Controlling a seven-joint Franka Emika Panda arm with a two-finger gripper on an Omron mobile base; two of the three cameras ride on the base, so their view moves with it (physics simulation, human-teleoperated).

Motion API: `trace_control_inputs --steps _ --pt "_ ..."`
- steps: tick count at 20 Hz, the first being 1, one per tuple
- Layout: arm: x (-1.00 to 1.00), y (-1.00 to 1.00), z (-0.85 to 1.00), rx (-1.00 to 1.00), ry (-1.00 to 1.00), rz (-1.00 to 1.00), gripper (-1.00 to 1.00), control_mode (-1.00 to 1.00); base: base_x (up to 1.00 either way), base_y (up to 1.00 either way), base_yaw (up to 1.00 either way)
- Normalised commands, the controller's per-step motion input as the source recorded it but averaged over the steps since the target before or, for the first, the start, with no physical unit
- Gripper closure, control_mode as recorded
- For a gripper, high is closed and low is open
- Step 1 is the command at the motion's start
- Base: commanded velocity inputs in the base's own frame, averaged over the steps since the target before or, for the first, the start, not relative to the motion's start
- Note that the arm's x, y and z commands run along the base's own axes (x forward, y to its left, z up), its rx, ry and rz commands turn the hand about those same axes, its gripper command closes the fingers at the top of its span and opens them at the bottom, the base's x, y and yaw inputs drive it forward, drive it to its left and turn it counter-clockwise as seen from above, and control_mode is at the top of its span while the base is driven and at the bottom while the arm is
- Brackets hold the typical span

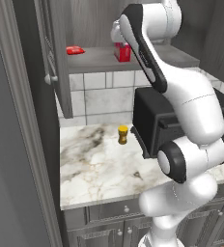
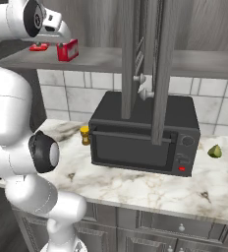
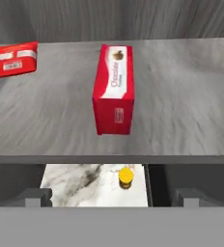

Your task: Pick the boxed food and cereal from the counter and place them in the cabinets closest to them.

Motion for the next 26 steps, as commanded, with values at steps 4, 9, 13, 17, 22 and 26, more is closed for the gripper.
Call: trace_control_inputs --steps 4,9,13,17,22,26 --pt "-0.99 -0.23 -0.16 0.00 0.00 0.00 -1.00 -1.00 0.00 0.00 0.00" --pt "-1.00 -0.35 -0.17 0.00 -0.01 0.00 -1.00 -1.00 0.00 0.00 0.00" --pt "-0.93 -0.30 -0.36 0.00 -0.12 0.00 -1.00 -1.00 0.00 0.00 0.00" --pt "-0.48 -0.19 -0.88 -0.05 -0.23 0.00 -1.00 -1.00 0.00 0.00 0.00" --pt "-0.50 -0.22 -0.82 -0.05 -0.13 0.00 -1.00 -1.00 0.00 0.00 0.00" --pt "-0.37 -0.19 -0.79 -0.07 -0.03 0.00 -1.00 -1.00 0.00 0.00 0.00"
